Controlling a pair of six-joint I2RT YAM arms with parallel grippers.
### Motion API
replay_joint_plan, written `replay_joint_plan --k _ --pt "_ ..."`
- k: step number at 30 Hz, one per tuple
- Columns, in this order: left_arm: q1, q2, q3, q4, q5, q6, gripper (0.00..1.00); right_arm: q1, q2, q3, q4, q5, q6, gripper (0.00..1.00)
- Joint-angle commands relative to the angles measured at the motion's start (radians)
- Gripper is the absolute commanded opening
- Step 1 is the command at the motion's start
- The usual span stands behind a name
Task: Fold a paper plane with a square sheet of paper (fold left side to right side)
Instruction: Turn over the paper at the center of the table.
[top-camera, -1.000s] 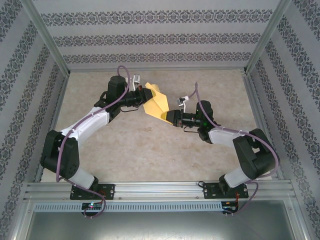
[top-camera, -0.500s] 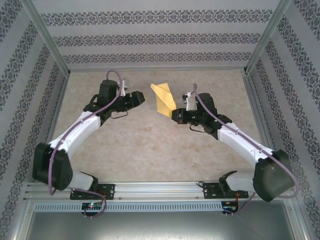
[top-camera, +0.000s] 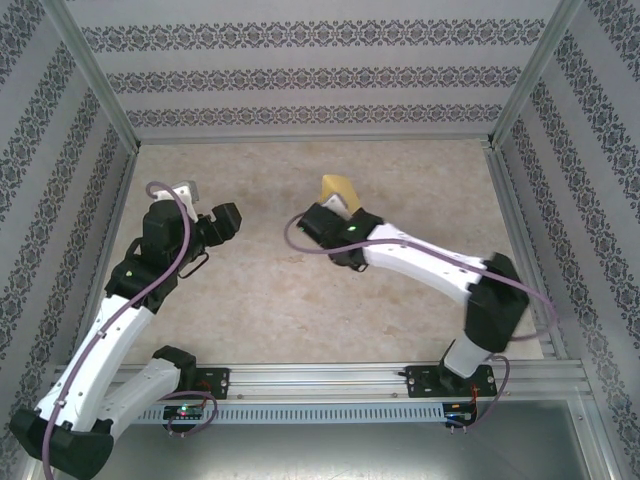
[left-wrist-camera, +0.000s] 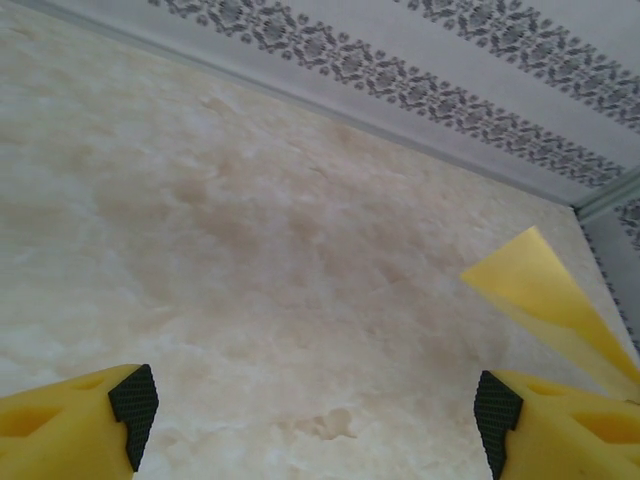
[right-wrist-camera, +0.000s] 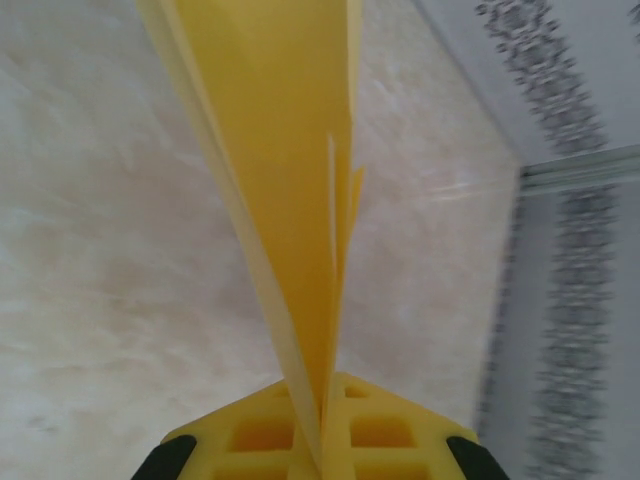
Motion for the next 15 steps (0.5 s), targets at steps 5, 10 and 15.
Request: replay_joint_plan --k 5,10,15 --pt "0.007 -0.03 -0.017 -0.051 -0.075 0.034 0.86 0.075 0.255 0.051 -0.157 0.369 -0.164 0.03" --pt "0.007 -0.03 -0.023 -0.05 -0.079 0.033 0.87 0.11 0.339 0.027 -0.141 0.383 -0.189 0.05" --pt "0.007 -0.029 -0.02 -0.057 -0.079 0.033 0.87 0.176 0.384 -0.013 -0.155 0.316 -0.197 0.14"
